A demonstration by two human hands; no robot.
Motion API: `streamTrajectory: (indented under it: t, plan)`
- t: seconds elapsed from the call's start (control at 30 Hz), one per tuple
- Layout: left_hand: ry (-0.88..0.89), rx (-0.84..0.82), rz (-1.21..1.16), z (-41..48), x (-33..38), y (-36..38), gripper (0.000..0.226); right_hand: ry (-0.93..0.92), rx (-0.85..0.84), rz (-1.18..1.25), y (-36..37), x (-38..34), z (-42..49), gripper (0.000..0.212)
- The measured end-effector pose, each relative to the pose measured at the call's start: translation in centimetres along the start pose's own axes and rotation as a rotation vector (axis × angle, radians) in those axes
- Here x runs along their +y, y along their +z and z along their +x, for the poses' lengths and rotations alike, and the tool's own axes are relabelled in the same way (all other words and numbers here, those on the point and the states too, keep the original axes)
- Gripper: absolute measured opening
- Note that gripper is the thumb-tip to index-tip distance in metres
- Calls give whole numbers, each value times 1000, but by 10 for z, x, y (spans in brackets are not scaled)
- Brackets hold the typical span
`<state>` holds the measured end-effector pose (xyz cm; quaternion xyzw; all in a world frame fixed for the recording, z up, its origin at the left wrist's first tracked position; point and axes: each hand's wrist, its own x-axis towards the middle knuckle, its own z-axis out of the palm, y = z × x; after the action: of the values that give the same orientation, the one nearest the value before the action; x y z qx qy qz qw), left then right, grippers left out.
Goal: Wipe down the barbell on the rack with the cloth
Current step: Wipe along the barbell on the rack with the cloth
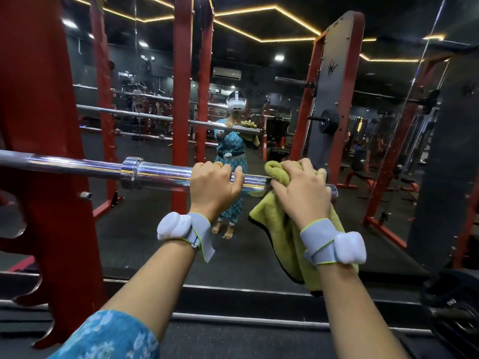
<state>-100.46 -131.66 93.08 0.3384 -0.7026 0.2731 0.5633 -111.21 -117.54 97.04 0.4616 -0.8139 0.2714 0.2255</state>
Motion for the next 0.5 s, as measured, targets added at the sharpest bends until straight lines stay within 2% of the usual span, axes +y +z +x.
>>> streamTrajectory:
  t: [0.1, 0.23, 0.33, 0.4, 0.5]
  plan:
    - [-10, -8, -2, 0, 1, -1, 46, 60, 6, -54, 2, -14, 7, 36]
    - [3, -1, -21, -1, 0, -1, 44, -129, 40, -113, 8, -36, 1, 38]
    - [25, -3, -22, 0, 0, -1, 43, -211, 64, -12, 14, -30, -16, 39]
    - [13, 10, -10, -1, 0, -1, 44, -175, 92, 56, 16, -17, -23, 40]
    - [4, 13, 4, 0, 1, 0, 45, -6, 118, 31, 15, 0, -18, 40]
